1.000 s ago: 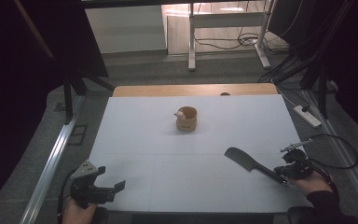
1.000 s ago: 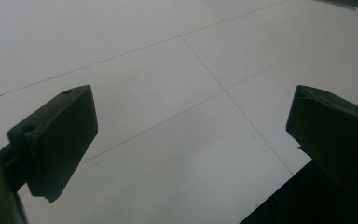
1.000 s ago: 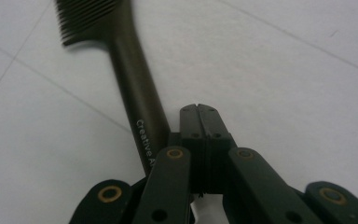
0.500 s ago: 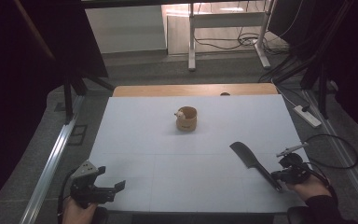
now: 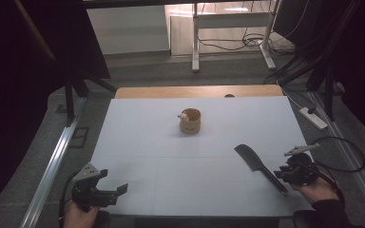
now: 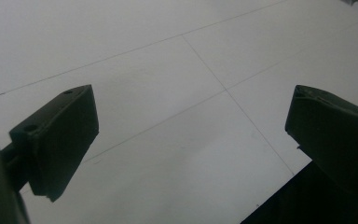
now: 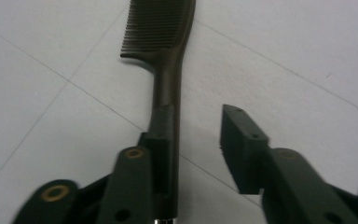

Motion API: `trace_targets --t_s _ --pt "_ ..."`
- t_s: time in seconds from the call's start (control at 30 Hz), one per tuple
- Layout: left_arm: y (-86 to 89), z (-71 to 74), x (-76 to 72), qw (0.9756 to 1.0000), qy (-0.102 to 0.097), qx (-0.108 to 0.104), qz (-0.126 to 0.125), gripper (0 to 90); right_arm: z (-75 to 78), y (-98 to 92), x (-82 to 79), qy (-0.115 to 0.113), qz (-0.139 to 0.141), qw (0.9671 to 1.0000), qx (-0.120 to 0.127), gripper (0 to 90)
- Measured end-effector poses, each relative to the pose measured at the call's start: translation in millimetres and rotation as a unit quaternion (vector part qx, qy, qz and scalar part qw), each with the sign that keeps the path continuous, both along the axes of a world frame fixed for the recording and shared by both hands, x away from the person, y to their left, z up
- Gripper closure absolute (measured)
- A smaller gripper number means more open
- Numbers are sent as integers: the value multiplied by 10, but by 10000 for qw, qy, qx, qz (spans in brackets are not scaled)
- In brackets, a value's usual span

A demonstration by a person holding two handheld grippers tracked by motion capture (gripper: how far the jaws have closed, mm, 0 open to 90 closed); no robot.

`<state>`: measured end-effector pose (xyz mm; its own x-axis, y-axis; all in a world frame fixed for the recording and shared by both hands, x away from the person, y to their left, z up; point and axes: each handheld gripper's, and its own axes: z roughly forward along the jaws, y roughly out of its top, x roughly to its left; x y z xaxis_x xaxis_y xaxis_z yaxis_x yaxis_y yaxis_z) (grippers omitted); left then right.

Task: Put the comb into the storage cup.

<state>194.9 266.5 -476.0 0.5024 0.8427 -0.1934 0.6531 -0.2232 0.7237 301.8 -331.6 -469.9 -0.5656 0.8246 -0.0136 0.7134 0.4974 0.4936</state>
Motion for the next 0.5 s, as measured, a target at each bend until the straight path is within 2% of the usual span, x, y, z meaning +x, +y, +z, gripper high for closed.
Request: trace_targets --t_s 0.2,0.33,0.5 --pt "1 -1 1 10000 2 -3 5 35 32 78 -7 -135 -20 9999 -30 401" --pt "2 0 1 10000 8 0 1 35 37 128 3 -112 -51 9999 -64 262" --pt "0 -1 2 10000 13 5 3 36 36 172 8 -137 -23 9999 25 157"
